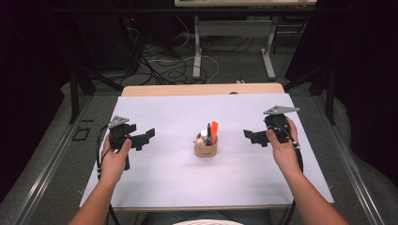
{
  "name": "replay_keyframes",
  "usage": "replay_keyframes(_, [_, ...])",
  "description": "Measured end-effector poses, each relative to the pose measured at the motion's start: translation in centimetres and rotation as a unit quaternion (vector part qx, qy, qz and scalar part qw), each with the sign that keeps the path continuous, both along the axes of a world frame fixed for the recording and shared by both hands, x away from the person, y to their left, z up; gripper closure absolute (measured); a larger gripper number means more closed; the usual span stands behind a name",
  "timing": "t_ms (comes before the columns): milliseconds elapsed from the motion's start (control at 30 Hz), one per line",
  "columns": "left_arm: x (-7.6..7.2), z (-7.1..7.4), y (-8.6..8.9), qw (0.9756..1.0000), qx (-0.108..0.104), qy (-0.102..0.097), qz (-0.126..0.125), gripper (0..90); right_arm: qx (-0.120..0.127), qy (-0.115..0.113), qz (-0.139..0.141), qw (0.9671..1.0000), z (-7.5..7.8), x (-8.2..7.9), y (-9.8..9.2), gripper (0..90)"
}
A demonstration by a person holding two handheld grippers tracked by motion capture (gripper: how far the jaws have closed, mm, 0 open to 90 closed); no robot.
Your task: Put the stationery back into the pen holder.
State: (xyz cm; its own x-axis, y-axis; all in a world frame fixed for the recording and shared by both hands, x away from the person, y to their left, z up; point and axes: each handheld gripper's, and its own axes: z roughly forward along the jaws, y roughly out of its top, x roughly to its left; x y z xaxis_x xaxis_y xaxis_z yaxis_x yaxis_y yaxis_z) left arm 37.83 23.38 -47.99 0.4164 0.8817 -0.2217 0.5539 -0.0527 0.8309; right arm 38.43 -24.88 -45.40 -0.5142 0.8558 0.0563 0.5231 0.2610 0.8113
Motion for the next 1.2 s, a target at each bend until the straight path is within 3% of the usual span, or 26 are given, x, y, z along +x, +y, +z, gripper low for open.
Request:
replay_keyframes(400, [0.4,-0.8,1.4,0.9997,-0.014,0.005,0.020,14.9,0.012,0.009,-0.061,0.9980,-2.6,-0.2,-3.3,0.0])
replay_keyframes(767, [1.0,-2.5,2.8,0.9991,0.010,0.004,0.040,15.0,0.040,0.022,-0.098,0.9942,-4.9,0.1,-5.5,0.0])
replay_keyframes(1000, [1.2,-3.5,3.8,0.9980,0.018,0.007,0.060,15.1,0.034,0.014,-0.123,0.9918,-6.2,0.4,-6.4,0.0])
replay_keyframes(1200, [1.4,-4.2,4.3,0.9973,0.029,0.008,0.068,15.0,0.032,0.021,-0.140,0.9894,-7.3,0.2,-6.7,0.0])
